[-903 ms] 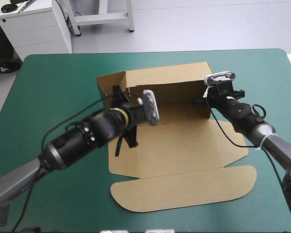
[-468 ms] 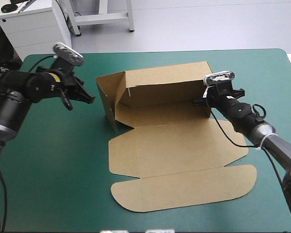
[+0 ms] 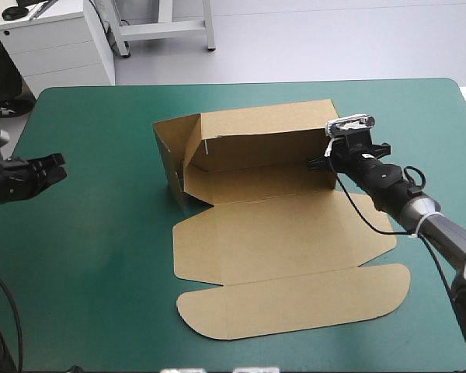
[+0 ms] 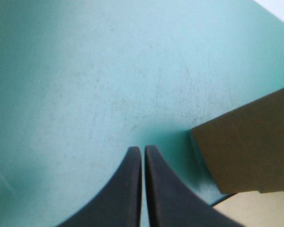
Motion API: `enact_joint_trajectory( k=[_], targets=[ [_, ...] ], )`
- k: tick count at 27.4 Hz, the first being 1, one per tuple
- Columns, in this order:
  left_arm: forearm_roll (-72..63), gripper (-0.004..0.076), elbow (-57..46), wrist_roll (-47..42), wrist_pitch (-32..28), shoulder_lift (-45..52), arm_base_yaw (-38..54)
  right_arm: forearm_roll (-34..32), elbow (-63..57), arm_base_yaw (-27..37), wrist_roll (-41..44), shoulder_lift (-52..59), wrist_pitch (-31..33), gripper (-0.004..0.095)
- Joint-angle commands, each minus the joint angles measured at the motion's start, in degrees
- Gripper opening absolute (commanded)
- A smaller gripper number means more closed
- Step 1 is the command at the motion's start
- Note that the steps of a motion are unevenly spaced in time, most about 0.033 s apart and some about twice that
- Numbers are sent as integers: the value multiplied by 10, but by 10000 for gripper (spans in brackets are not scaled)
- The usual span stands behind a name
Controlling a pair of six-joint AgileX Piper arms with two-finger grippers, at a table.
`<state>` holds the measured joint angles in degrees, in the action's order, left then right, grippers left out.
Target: Fold the box
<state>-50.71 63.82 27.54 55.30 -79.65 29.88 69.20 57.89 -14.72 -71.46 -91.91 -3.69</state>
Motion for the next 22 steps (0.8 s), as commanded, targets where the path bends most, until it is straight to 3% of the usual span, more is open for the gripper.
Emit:
enact_joint_trajectory(
  k=[1,6,10,13,15,16,18,22],
  targets=[
    [-164,6,-50,71,-15,20,34,-8,18,1,-8,11,41,-20],
    [-191,6,-87,109,-15,20,35,-10,28,1,8,10,82,-20],
    [-192,6,-88,109,-19,20,35,-58,48,17,108,10,137,-16],
    [-192,6,-88,109,-23,20,35,-228,83,28,266,10,209,-9],
    [-192,6,-88,109,-27,20,34,-392,126,29,438,9,273,5],
    [-192,6,-88,109,-36,20,34,-520,170,29,565,8,332,4],
    [-193,6,-88,109,-35,20,34,-631,234,29,699,8,413,4],
    [-199,6,-88,116,-30,20,33,-630,308,29,715,8,518,4]
  ],
)
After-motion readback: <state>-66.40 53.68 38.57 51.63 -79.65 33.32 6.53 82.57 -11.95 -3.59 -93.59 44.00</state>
